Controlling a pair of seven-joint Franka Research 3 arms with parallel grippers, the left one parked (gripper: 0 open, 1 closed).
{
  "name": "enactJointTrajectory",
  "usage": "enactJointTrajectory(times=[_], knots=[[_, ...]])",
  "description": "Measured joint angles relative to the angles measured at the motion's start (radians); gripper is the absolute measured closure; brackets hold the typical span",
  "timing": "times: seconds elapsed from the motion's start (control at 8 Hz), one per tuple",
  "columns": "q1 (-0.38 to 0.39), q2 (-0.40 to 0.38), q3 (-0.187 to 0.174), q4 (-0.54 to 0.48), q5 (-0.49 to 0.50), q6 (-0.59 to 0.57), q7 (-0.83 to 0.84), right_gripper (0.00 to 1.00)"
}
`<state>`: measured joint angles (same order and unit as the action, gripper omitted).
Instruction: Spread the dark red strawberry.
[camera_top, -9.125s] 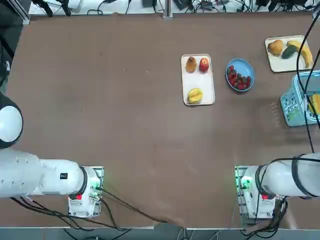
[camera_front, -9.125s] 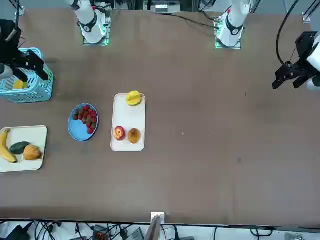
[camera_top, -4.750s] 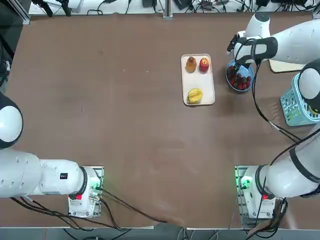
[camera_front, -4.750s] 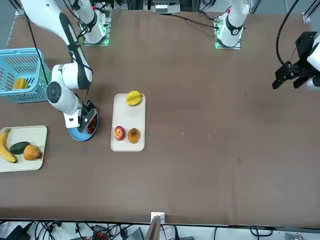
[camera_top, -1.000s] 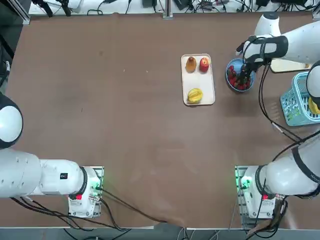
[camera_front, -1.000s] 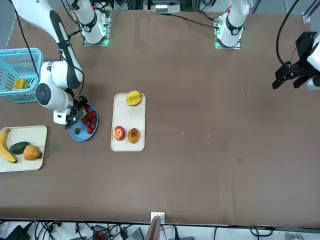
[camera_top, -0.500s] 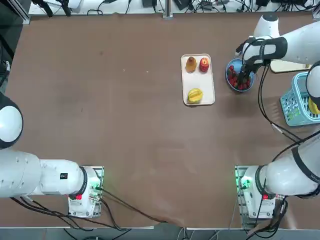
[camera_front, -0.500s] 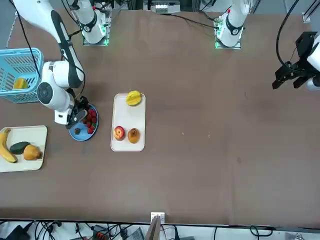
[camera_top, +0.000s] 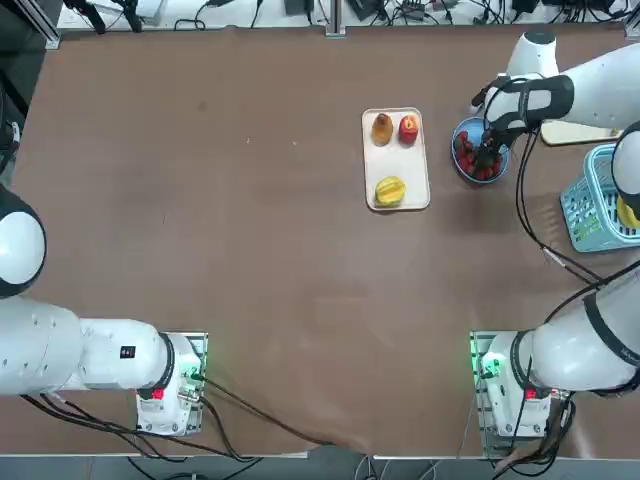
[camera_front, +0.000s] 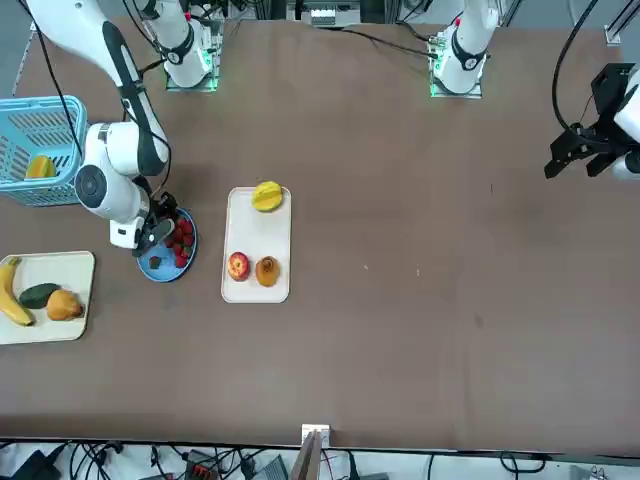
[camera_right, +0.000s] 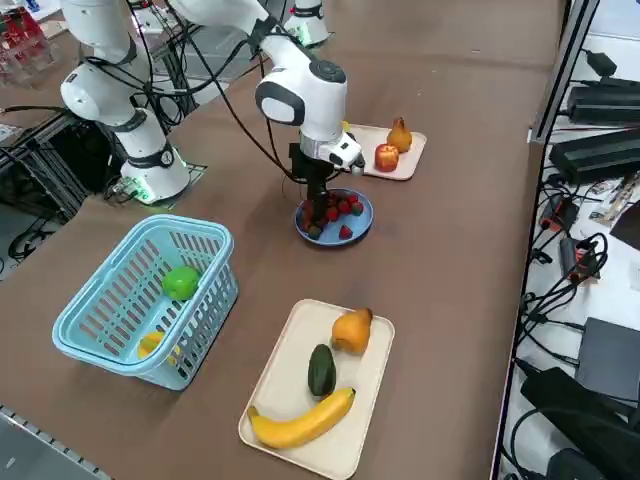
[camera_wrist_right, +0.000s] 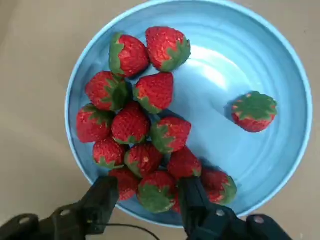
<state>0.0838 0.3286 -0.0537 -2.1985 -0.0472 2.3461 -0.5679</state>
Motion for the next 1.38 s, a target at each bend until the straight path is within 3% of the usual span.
enactJointTrajectory(times=[0.12,0.25,0.62,1.0,1.38], knots=[[-0.001,-0.005,-0.003,0.001,-0.001,0.002,0.0,0.55],[-0.001,-0.012,-0.005,0.002,0.0,-0.001,0.0,0.62],[-0.001,-0.013,-0.004,0.005,0.0,-0.012,0.0,0.62],[0.0,-0.035,-0.002,0.099,0.0,-0.128,0.0,0.62],[-0.002,0.038,-0.002,0.204,0.0,-0.127,0.0,0.62]])
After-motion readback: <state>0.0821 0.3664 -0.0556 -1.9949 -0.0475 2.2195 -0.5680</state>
